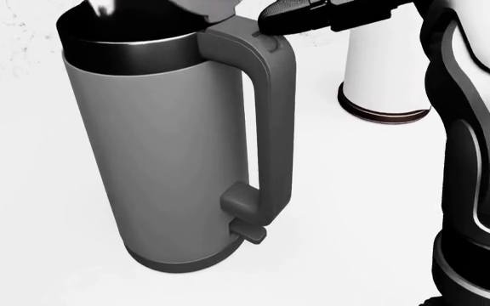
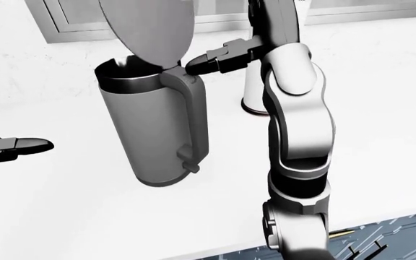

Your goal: Press the button to open the lid of the electric kettle.

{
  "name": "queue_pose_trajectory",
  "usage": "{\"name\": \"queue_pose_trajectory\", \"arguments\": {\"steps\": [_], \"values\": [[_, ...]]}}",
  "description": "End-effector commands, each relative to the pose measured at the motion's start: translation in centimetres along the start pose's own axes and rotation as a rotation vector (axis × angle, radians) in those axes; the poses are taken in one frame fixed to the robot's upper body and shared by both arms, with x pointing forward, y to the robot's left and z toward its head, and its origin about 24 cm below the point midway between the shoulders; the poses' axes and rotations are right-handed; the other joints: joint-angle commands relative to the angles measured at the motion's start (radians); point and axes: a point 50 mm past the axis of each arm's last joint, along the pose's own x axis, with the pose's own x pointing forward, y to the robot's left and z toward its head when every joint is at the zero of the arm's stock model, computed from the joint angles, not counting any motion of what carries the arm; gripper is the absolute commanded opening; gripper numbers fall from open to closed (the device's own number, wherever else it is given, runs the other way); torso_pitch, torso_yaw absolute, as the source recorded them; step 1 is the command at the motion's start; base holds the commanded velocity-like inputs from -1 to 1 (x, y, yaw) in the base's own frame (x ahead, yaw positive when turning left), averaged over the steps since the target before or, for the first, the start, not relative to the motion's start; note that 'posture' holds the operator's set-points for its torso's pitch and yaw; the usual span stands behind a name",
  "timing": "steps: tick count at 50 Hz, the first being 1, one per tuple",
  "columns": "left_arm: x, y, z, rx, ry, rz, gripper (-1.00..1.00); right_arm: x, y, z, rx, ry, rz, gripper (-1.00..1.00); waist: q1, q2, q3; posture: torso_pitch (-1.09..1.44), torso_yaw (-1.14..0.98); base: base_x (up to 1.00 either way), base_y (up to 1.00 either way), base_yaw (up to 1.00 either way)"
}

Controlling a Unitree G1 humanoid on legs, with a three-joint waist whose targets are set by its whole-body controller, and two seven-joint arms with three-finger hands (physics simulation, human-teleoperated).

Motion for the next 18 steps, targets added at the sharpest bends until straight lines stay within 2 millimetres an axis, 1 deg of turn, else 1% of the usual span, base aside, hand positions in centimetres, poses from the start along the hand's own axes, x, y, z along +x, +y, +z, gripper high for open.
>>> {"name": "queue_pose_trajectory", "arguments": {"steps": [1, 4, 11, 18], "values": [[0.0, 0.1, 1.3, 0.017, -0.073, 0.007, 1.0, 0.0, -0.1, 1.0, -0.039, -0.07, -0.018, 1.0, 0.0, 0.004, -0.011, -0.25, 0.0, 0.0, 0.0, 0.0], [0.0, 0.2, 1.3, 0.018, -0.073, 0.009, 1.0, -0.2, -0.1, 0.5, -0.05, -0.066, -0.019, 1.0, 0.0, 0.004, -0.013, -0.25, 0.0, 0.0, 0.0, 0.0], [0.1, 0.1, 1.2, 0.018, -0.073, 0.009, 1.0, -1.4, 0.1, -0.8, -0.07, -0.053, -0.017, 1.0, 0.005, -0.001, -0.02, -0.25, 0.0, 0.0, 0.0, 0.0], [0.1, 0.2, 1.3, 0.019, -0.073, 0.009, 1.0, -2.1, 0.2, -1.3, -0.096, -0.05, -0.012, 1.0, 0.01, -0.005, -0.028, -0.25, 0.0, 0.0, 0.0, 0.0]]}}
